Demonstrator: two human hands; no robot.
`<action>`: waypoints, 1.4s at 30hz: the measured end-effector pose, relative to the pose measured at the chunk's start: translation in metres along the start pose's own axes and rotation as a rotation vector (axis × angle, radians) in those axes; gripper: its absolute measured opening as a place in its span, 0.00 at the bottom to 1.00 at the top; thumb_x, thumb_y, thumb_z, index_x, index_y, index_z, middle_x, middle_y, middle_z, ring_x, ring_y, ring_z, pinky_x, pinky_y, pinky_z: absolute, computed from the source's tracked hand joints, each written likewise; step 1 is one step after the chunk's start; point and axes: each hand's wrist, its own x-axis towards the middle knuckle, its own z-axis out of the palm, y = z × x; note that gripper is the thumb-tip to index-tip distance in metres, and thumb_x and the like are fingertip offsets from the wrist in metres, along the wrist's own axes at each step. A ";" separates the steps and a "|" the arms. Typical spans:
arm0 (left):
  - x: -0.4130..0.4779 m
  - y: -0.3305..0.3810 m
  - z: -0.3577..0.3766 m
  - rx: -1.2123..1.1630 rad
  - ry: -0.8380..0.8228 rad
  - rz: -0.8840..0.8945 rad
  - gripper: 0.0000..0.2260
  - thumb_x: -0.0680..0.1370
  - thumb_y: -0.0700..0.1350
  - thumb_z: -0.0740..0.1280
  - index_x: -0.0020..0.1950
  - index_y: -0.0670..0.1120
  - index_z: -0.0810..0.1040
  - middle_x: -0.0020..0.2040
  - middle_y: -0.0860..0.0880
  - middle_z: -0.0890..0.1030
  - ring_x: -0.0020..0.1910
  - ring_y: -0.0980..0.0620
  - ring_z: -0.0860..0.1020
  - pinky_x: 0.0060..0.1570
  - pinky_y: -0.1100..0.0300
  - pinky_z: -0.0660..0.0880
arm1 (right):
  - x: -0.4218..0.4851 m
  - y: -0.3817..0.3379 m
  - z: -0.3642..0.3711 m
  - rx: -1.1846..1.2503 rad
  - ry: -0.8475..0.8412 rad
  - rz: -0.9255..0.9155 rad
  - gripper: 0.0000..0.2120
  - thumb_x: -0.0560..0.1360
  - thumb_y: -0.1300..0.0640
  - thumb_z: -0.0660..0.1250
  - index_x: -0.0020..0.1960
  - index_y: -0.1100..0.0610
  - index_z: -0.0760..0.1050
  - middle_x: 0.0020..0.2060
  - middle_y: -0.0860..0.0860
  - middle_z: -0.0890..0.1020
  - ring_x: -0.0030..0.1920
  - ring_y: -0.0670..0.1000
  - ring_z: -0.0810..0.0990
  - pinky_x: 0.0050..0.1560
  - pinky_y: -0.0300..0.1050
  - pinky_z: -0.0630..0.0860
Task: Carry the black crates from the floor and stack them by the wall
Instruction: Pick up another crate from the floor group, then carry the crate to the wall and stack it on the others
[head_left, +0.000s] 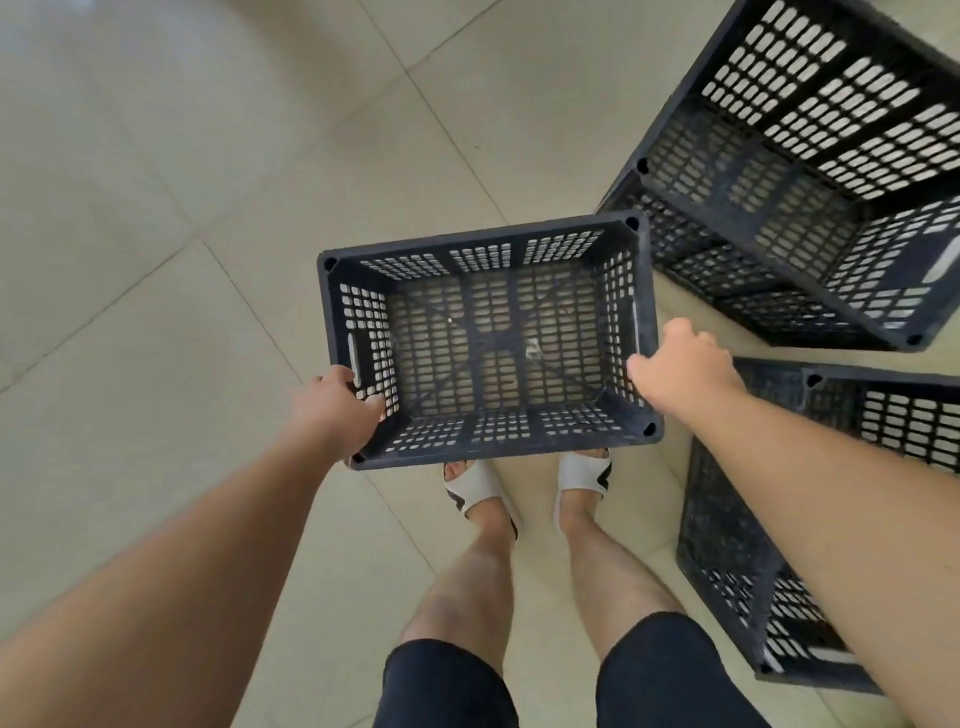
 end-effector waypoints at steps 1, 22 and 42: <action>0.012 -0.002 0.007 0.000 -0.008 -0.004 0.27 0.81 0.53 0.65 0.78 0.44 0.66 0.71 0.39 0.71 0.66 0.38 0.74 0.65 0.45 0.73 | 0.013 0.001 0.007 0.007 0.001 0.017 0.28 0.79 0.45 0.63 0.74 0.58 0.65 0.69 0.61 0.72 0.69 0.64 0.70 0.64 0.59 0.71; 0.186 -0.033 0.069 -0.697 0.092 -0.285 0.12 0.80 0.46 0.61 0.59 0.42 0.77 0.54 0.46 0.83 0.49 0.47 0.80 0.53 0.53 0.75 | 0.170 0.004 0.101 0.632 0.097 0.191 0.05 0.82 0.58 0.61 0.57 0.55 0.71 0.55 0.54 0.81 0.52 0.58 0.82 0.54 0.55 0.80; 0.031 -0.068 -0.006 -0.756 0.074 -0.252 0.13 0.83 0.50 0.58 0.52 0.43 0.78 0.47 0.46 0.84 0.45 0.51 0.81 0.47 0.56 0.73 | 0.019 0.024 -0.014 0.794 -0.024 0.185 0.29 0.83 0.61 0.61 0.81 0.60 0.56 0.39 0.51 0.75 0.33 0.49 0.71 0.43 0.47 0.70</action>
